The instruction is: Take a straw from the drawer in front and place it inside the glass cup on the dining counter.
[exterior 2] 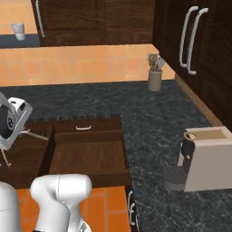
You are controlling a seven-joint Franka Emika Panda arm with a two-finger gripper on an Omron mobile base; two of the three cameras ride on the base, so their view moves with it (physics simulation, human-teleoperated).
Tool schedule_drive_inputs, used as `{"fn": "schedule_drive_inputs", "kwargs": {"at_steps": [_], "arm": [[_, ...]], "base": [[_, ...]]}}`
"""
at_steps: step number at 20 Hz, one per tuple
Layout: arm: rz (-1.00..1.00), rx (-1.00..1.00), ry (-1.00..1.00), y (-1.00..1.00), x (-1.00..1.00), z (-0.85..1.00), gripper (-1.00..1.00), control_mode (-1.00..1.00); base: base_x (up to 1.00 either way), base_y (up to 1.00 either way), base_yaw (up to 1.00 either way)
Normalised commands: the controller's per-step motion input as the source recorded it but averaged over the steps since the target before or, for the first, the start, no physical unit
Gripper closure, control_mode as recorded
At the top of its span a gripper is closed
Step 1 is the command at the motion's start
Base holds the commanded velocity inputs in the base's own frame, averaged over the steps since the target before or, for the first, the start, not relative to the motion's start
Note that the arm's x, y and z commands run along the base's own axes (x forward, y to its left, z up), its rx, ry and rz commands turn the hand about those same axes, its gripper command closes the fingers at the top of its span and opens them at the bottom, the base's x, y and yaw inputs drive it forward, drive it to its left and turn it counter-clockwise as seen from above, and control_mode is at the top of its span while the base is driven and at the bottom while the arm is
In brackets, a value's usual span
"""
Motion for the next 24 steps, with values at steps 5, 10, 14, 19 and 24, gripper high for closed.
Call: {"fn": "schedule_drive_inputs", "kwargs": {"at_steps": [5, 10, 14, 19, 24], "arm": [[0.0, 0.0, 0.0, 0.0, 0.0, 0.0, 1.0, 1.0], [0.0, 0.0, 0.0, 0.0, 0.0, 0.0, 1.0, 1.0], [0.0, 0.0, 0.0, 0.0, 0.0, 0.0, 1.0, 1.0], [0.0, 0.0, 0.0, 0.0, 0.0, 0.0, 1.0, 1.0], [0.0, 0.0, 0.0, 0.0, 0.0, 0.0, 1.0, 1.0]], "base": [[-0.19, 0.57, 0.46], [0.0, 0.6, 0.67], [-0.05, 0.6, 0.72], [-0.12, 0.64, 0.72], [-0.06, 0.64, 0.72]]}}
